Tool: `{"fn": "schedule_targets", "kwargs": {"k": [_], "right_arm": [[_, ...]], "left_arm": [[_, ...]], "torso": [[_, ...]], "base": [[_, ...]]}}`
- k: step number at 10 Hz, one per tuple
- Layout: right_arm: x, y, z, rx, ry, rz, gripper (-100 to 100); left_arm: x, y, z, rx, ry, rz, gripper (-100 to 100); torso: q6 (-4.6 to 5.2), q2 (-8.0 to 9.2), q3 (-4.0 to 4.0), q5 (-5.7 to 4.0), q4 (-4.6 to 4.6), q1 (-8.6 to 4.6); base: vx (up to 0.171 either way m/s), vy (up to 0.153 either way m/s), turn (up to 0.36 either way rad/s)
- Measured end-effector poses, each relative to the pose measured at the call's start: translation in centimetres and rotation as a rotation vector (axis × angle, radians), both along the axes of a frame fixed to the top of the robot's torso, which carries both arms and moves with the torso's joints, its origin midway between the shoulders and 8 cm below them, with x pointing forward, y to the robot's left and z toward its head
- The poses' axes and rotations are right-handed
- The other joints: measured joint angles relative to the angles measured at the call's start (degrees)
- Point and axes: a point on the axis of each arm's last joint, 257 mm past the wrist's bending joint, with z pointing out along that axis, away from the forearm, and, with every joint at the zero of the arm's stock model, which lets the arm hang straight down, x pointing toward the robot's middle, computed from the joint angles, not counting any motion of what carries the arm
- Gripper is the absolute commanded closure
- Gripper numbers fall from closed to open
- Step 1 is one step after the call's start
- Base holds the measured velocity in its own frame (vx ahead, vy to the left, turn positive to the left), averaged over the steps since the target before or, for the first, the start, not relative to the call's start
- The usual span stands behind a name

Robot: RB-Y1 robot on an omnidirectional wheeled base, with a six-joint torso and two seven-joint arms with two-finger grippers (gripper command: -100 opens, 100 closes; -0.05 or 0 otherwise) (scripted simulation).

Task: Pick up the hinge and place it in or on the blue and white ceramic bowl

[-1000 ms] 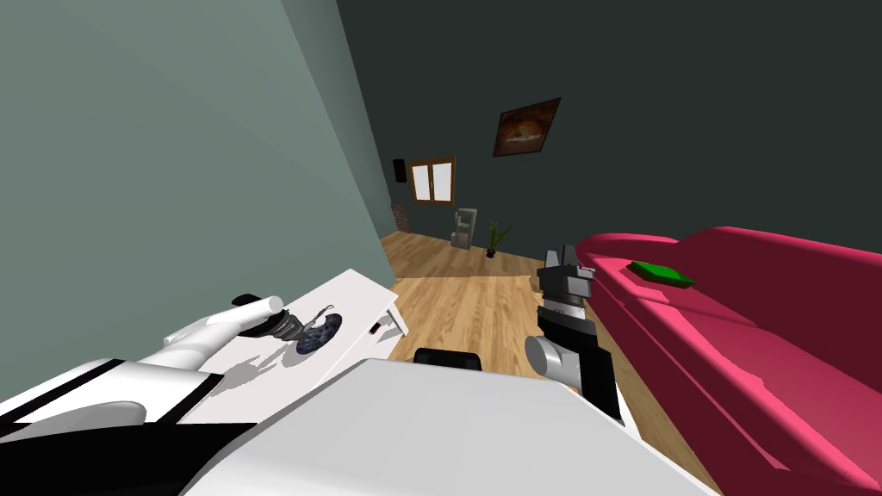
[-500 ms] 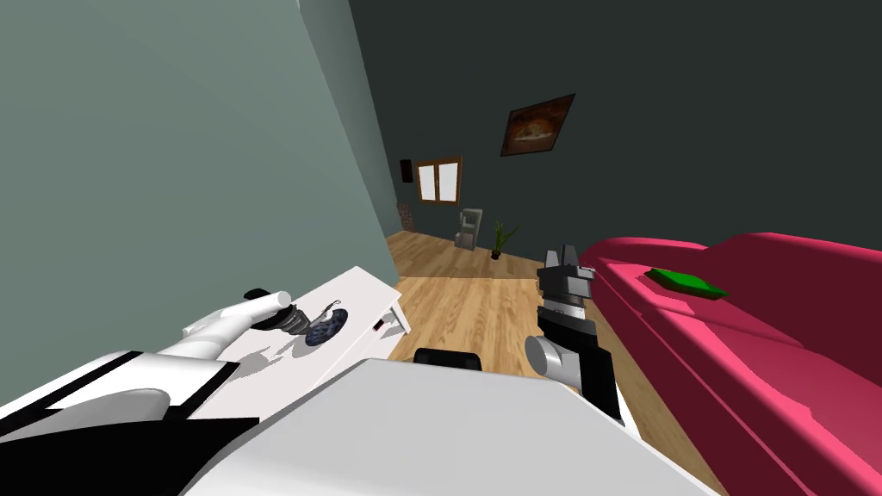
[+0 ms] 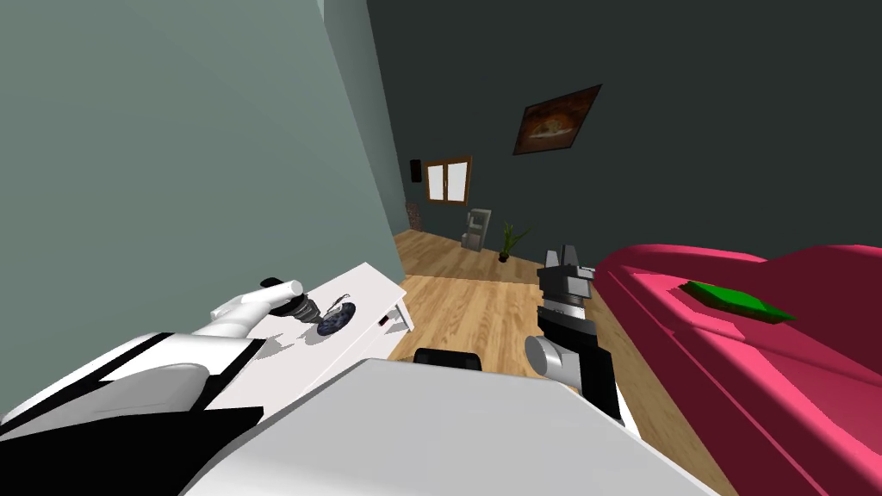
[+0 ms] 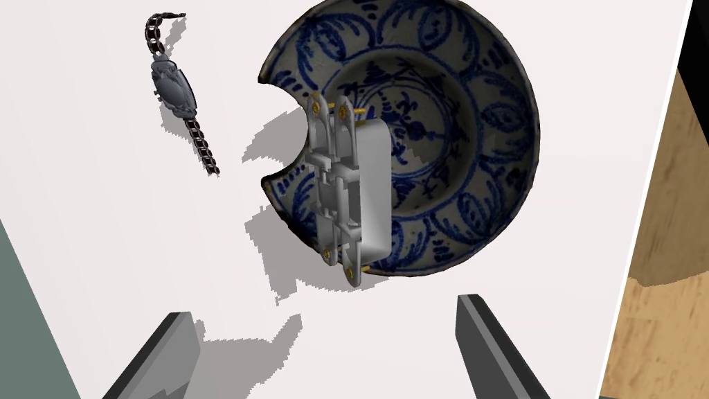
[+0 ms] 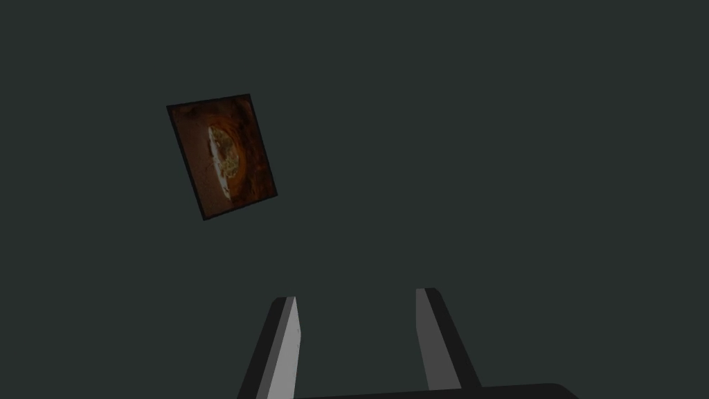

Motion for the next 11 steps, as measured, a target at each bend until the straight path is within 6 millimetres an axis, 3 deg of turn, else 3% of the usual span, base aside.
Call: {"fn": "schedule_targets", "kwargs": {"k": [11], "right_arm": [[0.0,0.0,0.0,0.000,0.000,0.000,0]], "left_arm": [[8.5,-4.0,3.4,0.007,-0.003,-0.146,-100]], "torso": [[-0.01,0.01,0.00,0.00,0.00,0.00]], "base": [[0.010,-0.008,0.131]]}}
